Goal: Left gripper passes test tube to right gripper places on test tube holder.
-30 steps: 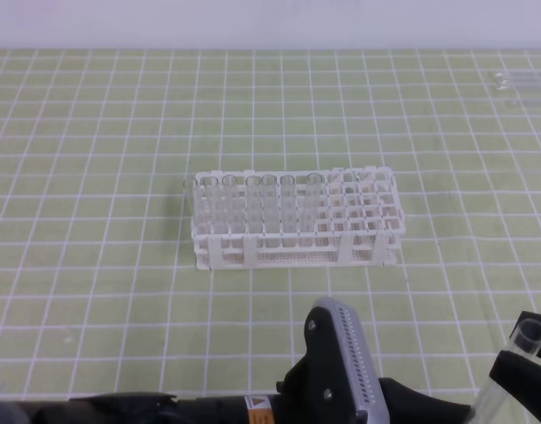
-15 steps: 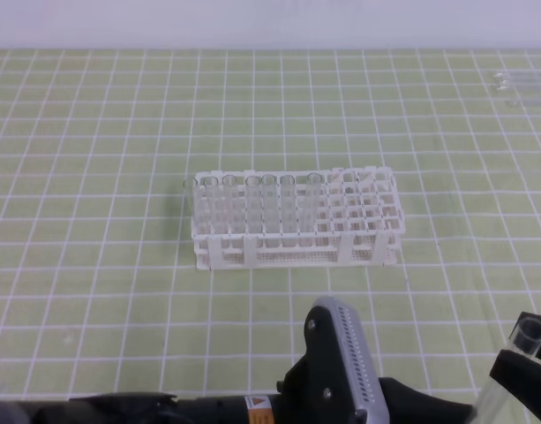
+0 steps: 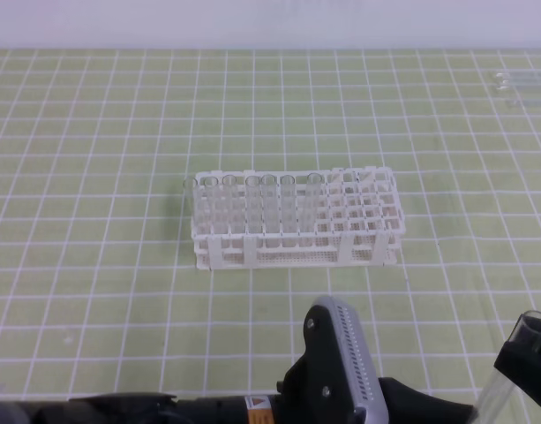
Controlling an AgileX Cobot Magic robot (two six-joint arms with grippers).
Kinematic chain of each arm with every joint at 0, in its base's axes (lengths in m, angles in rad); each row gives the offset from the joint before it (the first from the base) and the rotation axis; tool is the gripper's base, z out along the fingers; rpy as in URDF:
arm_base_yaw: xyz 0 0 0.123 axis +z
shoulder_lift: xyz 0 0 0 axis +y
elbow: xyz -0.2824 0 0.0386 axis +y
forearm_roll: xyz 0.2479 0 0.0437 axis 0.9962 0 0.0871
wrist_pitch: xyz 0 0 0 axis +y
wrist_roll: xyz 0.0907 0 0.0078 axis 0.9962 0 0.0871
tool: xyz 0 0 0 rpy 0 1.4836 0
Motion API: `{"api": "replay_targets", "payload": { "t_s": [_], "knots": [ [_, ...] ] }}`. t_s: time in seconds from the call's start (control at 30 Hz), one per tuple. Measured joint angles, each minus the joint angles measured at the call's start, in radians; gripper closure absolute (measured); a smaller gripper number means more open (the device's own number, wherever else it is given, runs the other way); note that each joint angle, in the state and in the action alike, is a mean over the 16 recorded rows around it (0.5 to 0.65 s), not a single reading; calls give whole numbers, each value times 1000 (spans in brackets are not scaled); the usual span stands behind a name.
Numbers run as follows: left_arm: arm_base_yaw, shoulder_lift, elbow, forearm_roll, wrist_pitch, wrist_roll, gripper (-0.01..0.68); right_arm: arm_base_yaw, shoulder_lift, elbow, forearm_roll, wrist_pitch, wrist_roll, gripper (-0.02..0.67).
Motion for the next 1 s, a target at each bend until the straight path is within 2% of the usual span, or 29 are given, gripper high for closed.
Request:
{"api": "replay_targets", "payload": {
  "t_s": [1.0],
  "knots": [
    [0,1,0,-5,-51,-4,661,0,0,-2,7,5,-18,638]
  ]
}}
